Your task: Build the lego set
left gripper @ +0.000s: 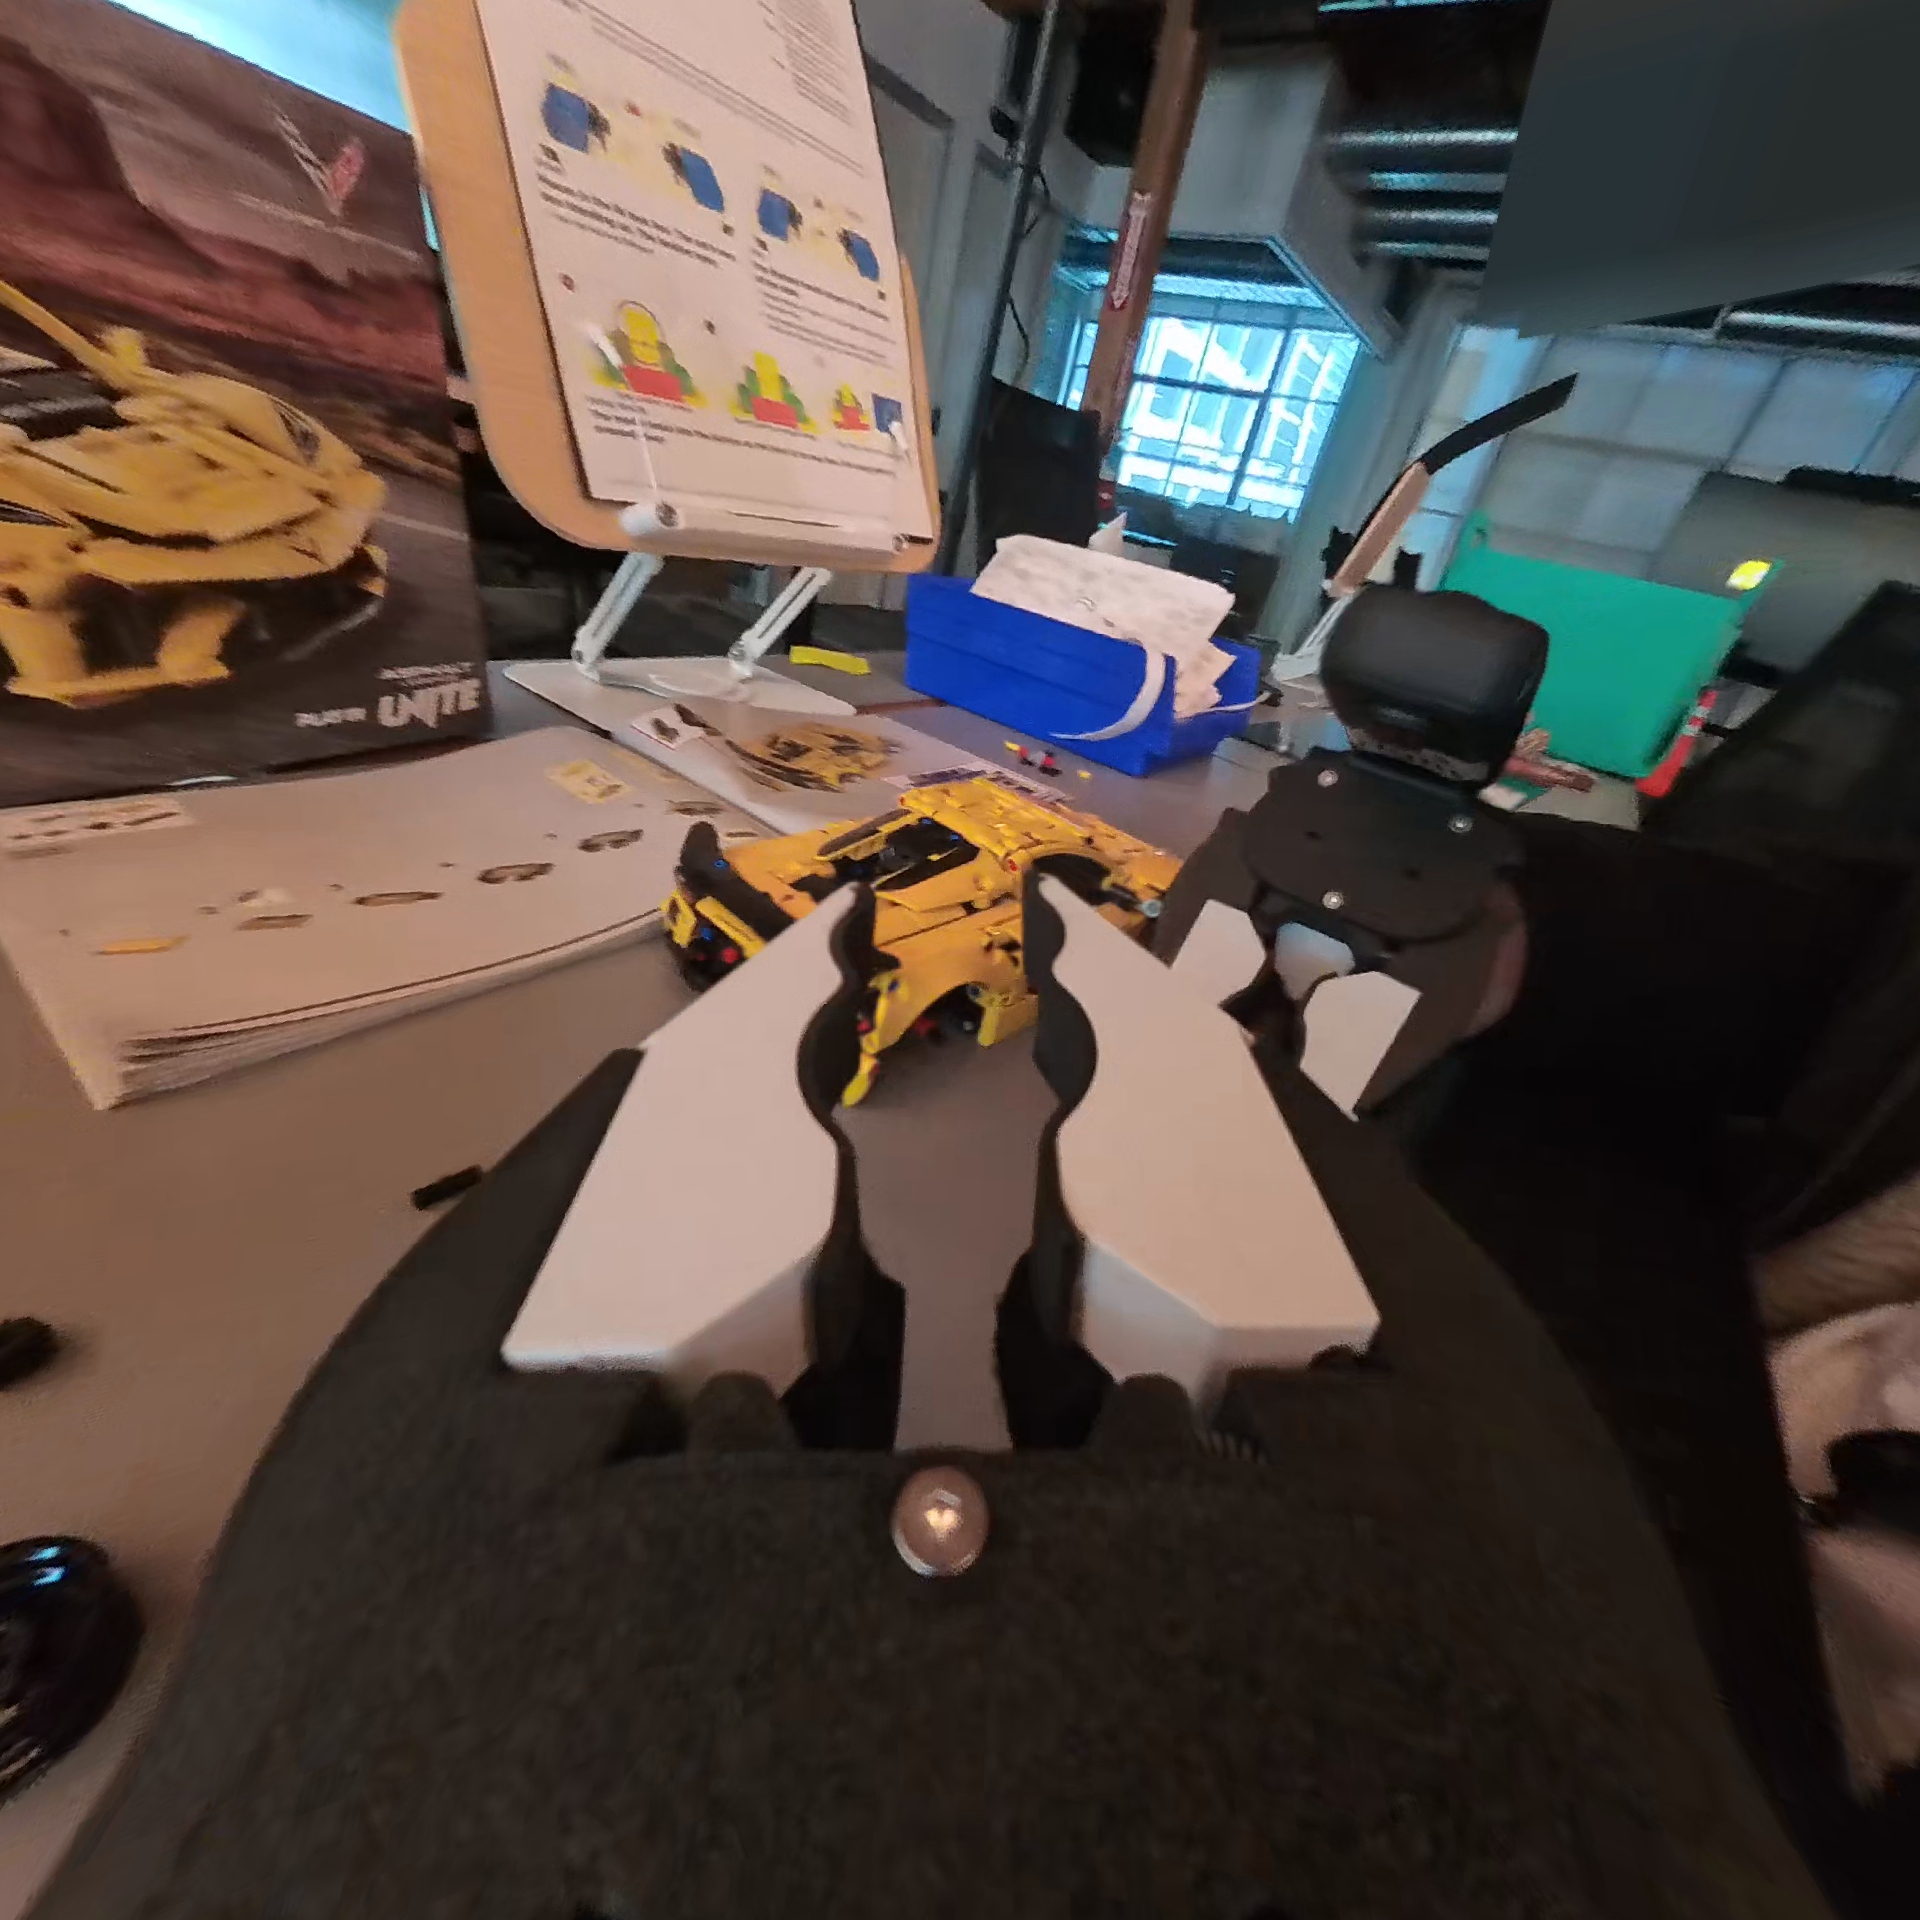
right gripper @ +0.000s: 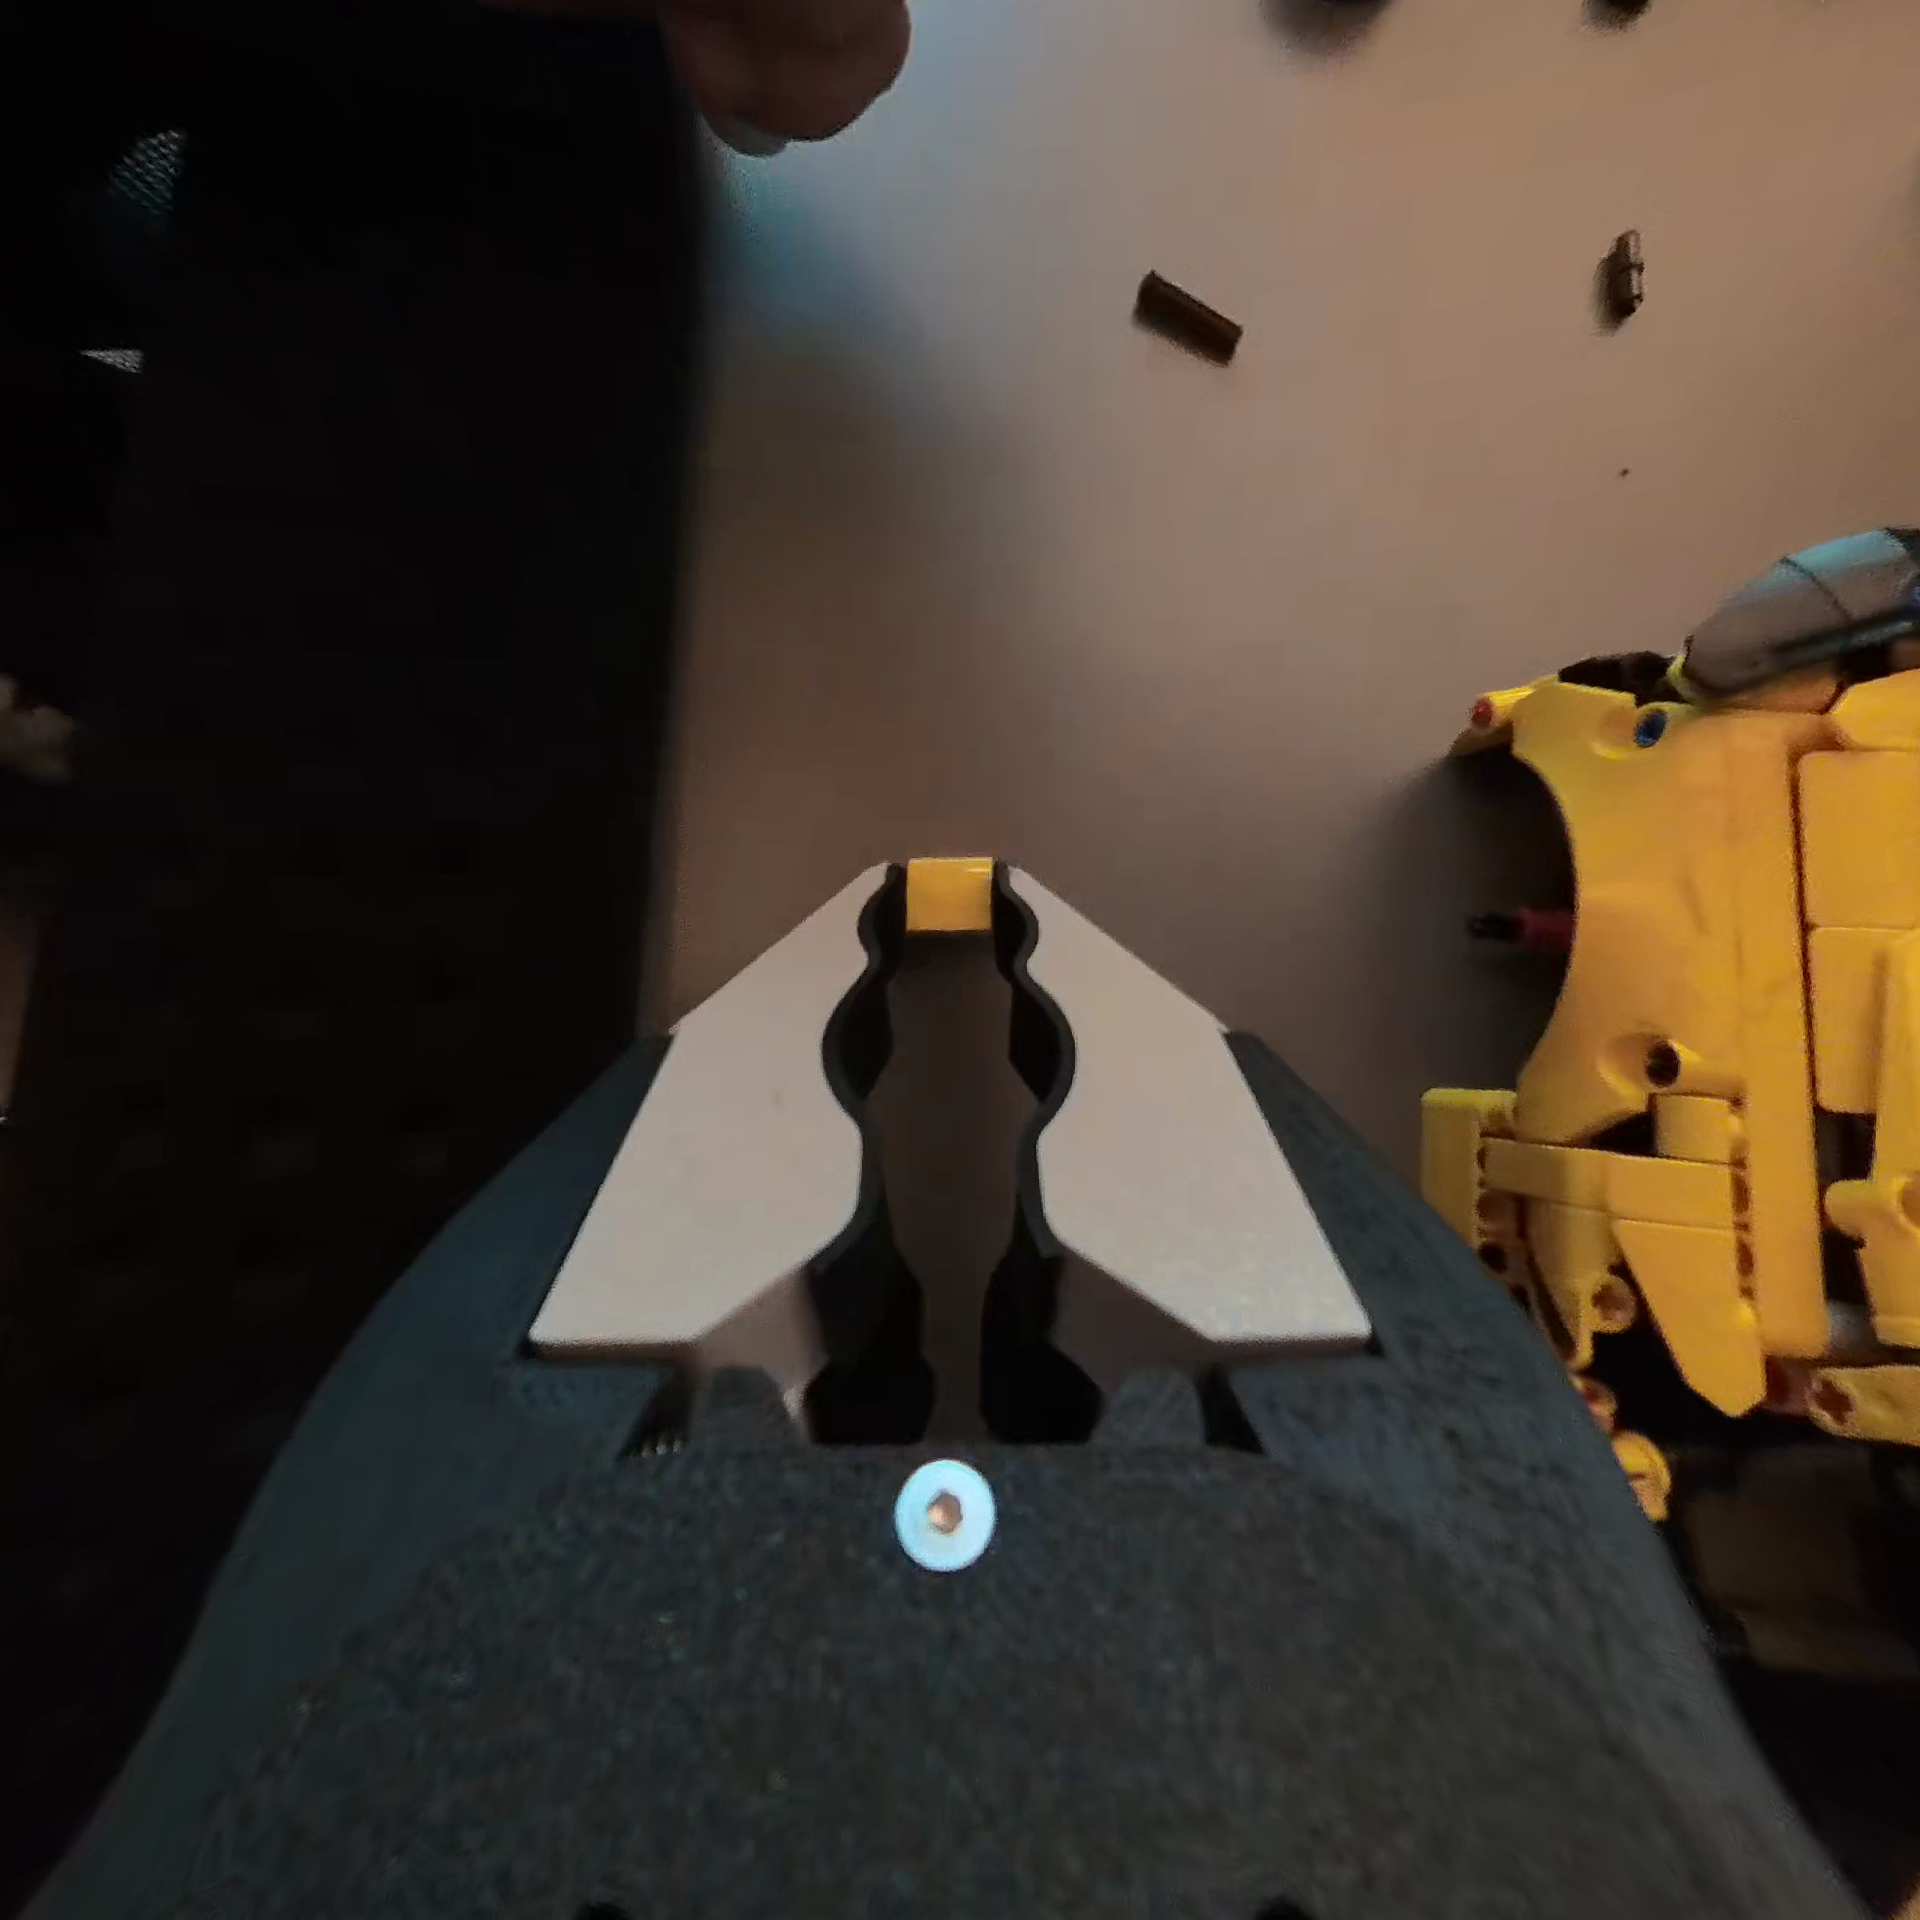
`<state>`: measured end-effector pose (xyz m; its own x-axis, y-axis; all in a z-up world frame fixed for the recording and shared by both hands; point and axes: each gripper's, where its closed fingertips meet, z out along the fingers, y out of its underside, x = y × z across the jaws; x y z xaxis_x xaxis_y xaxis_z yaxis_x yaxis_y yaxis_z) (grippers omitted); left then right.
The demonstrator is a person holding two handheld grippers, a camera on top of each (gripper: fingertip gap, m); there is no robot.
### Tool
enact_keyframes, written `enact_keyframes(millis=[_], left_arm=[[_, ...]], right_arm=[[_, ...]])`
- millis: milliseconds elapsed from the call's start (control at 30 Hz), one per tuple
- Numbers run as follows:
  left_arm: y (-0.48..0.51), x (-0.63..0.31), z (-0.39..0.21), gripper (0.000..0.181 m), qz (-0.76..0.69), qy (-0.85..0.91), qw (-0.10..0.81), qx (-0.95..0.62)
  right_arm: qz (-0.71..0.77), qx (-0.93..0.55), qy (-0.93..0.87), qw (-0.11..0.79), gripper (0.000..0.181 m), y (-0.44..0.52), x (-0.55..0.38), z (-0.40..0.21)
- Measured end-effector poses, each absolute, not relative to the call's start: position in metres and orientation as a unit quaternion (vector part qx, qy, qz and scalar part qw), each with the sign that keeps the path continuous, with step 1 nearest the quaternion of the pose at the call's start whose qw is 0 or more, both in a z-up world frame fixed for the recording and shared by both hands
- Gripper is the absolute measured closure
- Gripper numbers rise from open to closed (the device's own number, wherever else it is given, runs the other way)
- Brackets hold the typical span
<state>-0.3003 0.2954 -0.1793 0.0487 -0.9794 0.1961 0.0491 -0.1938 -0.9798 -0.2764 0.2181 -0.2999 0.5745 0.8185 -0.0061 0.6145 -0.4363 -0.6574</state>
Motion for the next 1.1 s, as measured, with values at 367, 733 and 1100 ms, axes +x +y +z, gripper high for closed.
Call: enact_keyframes(millis=[367,733,1100], left_arm=[[0.293,-0.297,-0.195,0.154,-0.502,0.472,0.478,-0.545],[0.365,-0.5,-0.181,0.14,-0.236,0.363,0.53,-0.729],[0.385,-0.61,-0.264,0.124,-0.185,0.209,0.406,-0.87]], right_arm=[[0.165,-0.813,-0.444,0.338,0.162,0.219,-0.28,-0.301],[0.145,-0.807,-0.299,0.489,0.155,0.23,-0.219,-0.245],[0.198,-0.81,-0.236,0.5,0.161,0.233,-0.206,-0.237]])
